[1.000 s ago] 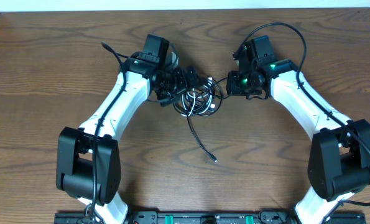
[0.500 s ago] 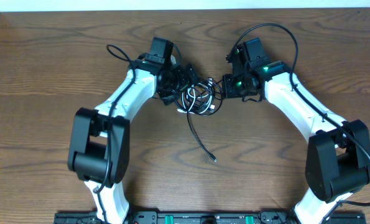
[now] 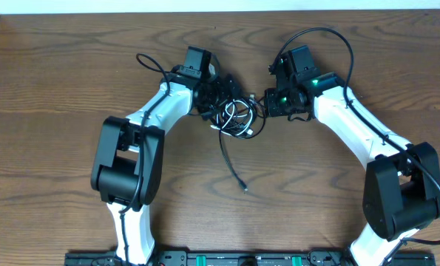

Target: Untangle cables

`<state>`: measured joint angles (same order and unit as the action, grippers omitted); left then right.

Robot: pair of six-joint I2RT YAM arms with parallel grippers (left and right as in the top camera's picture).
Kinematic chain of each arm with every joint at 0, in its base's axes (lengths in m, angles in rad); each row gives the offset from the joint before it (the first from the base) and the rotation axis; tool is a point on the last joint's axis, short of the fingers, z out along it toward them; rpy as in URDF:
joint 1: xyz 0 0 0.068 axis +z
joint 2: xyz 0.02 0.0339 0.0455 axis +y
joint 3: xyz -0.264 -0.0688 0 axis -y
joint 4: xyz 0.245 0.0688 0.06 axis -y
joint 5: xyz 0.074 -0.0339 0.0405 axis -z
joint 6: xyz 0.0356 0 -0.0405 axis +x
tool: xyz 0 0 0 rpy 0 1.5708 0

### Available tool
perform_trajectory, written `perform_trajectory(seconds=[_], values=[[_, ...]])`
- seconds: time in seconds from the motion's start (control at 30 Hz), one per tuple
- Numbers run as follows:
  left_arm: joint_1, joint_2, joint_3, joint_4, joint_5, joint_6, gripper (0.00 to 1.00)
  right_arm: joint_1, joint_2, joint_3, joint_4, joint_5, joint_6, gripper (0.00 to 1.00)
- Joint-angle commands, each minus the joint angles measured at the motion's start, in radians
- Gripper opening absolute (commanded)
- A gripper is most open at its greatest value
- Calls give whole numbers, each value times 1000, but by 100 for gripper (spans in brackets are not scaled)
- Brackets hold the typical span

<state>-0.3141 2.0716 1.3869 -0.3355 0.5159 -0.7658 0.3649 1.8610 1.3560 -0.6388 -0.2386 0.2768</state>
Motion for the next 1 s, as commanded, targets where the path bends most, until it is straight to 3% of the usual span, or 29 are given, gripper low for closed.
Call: perform_trajectory(seconds=[0.0, 0.27, 0.47, 0.63, 0.8, 0.93, 0.97], values=[[-17, 45, 11, -2, -16, 23, 53, 10, -10, 12, -2, 33, -16, 1], [-3, 45, 11, -23, -16, 248, 8, -4, -20, 34, 9, 98, -17, 1], [53, 45, 11, -60, -16, 325, 8, -23, -71, 113, -26, 111, -84, 1], [123, 45, 11, -91, -16, 433, 8, -24, -150, 185, -53, 242, -96, 1], [210, 45, 11, -109, -11, 432, 8, -24, -265, 219, -32, 370, -95, 1], [276, 45, 11, -135, 92, 398, 8, -23, -332, 219, -6, 317, -81, 1], [282, 45, 11, -135, 110, 398, 8, -23, -333, 219, -8, 304, -66, 9]])
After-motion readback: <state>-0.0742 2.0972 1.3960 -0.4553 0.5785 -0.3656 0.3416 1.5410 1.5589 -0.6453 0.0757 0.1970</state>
